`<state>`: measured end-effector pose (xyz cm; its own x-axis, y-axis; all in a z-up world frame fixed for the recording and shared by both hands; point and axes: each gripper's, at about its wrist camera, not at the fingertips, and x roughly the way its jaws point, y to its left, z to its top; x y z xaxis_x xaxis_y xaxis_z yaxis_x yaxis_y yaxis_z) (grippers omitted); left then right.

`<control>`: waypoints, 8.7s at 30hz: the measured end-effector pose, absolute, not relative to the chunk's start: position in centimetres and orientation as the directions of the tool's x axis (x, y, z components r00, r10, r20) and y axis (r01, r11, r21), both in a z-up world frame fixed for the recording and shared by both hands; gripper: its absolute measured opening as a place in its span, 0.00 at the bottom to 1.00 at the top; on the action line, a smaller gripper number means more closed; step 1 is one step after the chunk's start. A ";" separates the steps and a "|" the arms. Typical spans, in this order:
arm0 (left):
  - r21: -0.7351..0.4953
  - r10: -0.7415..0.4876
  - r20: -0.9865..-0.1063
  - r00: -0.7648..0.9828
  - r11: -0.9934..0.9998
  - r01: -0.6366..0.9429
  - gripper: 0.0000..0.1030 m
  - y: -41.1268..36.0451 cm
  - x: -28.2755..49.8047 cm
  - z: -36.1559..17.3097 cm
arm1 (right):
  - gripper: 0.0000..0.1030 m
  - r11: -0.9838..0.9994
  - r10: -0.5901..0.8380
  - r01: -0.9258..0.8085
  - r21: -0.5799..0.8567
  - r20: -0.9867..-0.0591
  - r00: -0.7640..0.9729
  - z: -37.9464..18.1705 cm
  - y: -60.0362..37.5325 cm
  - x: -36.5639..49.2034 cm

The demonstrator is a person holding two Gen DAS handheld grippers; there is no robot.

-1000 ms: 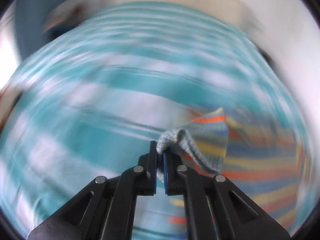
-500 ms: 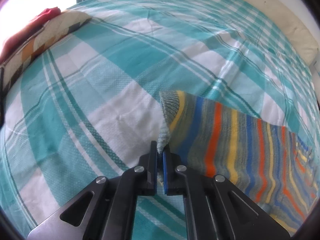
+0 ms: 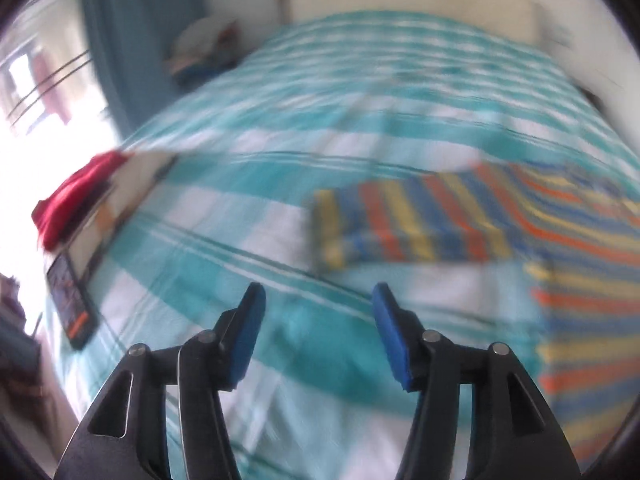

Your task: Fold small clothes

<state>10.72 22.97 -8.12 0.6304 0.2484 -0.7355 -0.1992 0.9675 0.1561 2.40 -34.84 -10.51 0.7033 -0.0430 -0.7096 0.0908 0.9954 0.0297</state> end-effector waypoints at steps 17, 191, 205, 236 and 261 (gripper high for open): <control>0.334 0.168 -0.891 0.422 0.871 0.360 0.66 10.8 -8.3 -13.3 | 0.80 0.905 0.080 -0.423 -0.045 -0.958 0.275 -16.7 -21.4 -8.8; -0.233 -0.377 -0.804 0.460 0.911 0.339 0.79 -5.7 25.1 -7.5 | 1.00 0.973 0.122 -0.225 -0.045 -0.728 0.675 -17.0 -20.3 -3.3; 0.187 -0.031 -0.787 0.617 0.940 0.286 0.94 8.1 7.8 -6.3 | 0.99 0.975 -0.109 -0.069 -0.210 -0.729 0.676 -11.5 -20.4 -4.4; 0.038 -0.067 -0.689 0.721 0.991 0.128 0.96 12.2 1.0 -10.0 | 0.99 0.958 -0.251 0.283 -0.048 -0.616 0.747 -14.7 -30.0 -0.9; 0.026 -0.080 -0.701 0.709 0.990 0.137 0.97 15.3 0.5 -9.5 | 1.00 0.942 -0.284 0.330 -0.065 -0.678 0.678 -16.5 -30.7 0.2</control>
<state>0.54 15.33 -9.50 0.7087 -0.0796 -0.7010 0.1370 0.9902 0.0261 0.18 -30.67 -16.46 0.6780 -0.2841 -0.6780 0.3300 0.9418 -0.0647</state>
